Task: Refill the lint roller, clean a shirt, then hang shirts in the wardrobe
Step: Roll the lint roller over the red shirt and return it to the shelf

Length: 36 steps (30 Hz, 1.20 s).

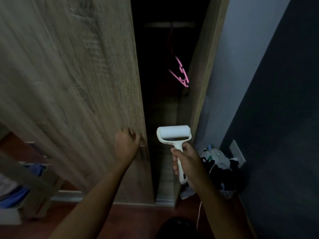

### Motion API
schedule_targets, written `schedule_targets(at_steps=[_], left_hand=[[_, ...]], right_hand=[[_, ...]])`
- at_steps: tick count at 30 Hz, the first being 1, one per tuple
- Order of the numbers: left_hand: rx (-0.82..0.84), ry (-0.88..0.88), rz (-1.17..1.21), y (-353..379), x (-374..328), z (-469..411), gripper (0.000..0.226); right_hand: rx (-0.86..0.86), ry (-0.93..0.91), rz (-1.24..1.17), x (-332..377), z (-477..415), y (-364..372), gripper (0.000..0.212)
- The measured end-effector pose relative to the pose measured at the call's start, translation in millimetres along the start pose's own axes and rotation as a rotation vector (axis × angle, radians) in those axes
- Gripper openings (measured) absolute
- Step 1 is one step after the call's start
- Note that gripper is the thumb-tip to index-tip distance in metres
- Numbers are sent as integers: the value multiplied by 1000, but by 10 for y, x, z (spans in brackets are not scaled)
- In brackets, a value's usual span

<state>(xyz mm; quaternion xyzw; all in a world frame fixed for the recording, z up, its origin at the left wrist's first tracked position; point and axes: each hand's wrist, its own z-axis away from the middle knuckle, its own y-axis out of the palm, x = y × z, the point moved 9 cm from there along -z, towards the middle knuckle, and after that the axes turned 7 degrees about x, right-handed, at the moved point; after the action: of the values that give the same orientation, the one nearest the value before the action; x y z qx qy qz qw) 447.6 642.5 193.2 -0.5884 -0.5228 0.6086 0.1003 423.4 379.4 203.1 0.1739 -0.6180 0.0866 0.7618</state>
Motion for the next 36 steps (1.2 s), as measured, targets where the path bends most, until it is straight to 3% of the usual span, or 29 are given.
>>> schedule_targets(at_steps=[3,5,17,25,28,32,36], left_hand=[[-250,174,40,-642,-454,-60,35],[-311,218,19,-869,-624,-143,46],[-262,107,-58,-1284,-142,-596,45],[-295,61,-84,-1661,416,-835,46],[-283,42,-101,-1802,627,-940,46],[-303,66,-151,-2008,881,-1036,46],[-306,98,-169,-2167,1124,-1139,46]], right_hand=[[52,0,0,95,-111,212,9],[75,-17,-16,177,-178,334,7],[159,-60,16,326,-504,1049,16],[159,-67,13,371,-762,1513,4],[183,-62,29,343,-847,1811,12],[203,-43,35,269,-960,2213,17],[183,-28,42,171,-1089,2483,8]])
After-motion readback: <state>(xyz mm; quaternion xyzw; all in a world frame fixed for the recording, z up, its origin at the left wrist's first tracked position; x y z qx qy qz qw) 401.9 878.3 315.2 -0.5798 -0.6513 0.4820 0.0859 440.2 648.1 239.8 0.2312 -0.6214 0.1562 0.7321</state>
